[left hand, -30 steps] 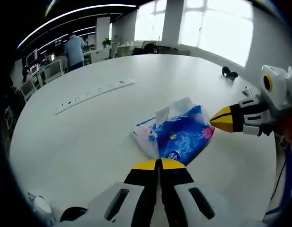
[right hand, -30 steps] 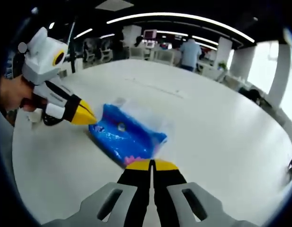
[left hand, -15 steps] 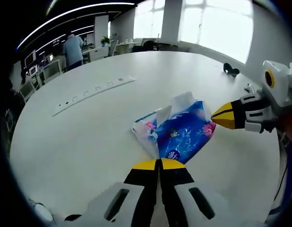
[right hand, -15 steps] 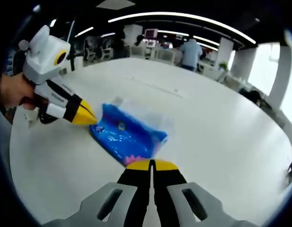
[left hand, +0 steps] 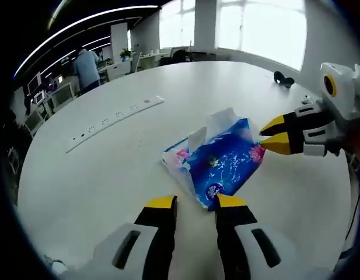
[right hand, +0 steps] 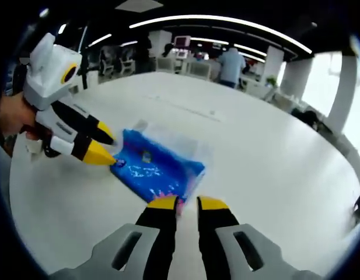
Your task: Arrange the tabletop items into an orderly group along one side of the table until the central work area is clear of visible clutter.
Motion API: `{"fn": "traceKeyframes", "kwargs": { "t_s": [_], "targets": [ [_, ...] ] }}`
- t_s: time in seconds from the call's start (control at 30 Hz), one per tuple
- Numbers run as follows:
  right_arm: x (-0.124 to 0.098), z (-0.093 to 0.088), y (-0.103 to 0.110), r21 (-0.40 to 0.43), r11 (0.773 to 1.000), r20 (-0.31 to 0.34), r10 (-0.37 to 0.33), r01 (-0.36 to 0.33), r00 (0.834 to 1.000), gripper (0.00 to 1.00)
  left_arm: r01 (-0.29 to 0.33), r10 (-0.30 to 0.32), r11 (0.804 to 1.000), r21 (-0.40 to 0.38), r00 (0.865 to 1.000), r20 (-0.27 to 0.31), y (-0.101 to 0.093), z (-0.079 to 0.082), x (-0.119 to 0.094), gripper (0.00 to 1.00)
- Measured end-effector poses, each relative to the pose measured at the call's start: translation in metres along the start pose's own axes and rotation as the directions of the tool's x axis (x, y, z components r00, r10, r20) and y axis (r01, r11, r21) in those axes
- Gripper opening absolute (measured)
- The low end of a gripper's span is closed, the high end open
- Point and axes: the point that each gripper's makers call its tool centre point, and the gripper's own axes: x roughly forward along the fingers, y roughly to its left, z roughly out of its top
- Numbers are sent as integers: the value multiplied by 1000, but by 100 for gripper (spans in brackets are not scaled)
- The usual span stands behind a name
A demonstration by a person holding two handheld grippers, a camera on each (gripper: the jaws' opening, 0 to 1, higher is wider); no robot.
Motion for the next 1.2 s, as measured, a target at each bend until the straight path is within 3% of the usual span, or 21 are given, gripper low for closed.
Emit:
{"fn": "traceKeyframes", "kwargs": {
  "t_s": [0.2, 0.37, 0.77, 1.2],
  "targets": [
    [-6, 9, -6, 71, 997, 40, -26, 23, 999, 38, 11, -12, 1000, 8, 1000, 8, -2, 2, -5, 38],
    [-11, 16, -8, 71, 996, 59, -49, 44, 997, 56, 10, -10, 1000, 7, 1000, 17, -2, 5, -11, 43],
    [-26, 18, 2, 76, 996, 61, -51, 46, 997, 65, 11, -13, 999, 48, 999, 43, -6, 12, -26, 57],
    [-39, 34, 13, 94, 994, 93, -56, 48, 994, 76, 4, -10, 997, 79, 997, 74, -1, 21, -47, 65]
  ]
}}
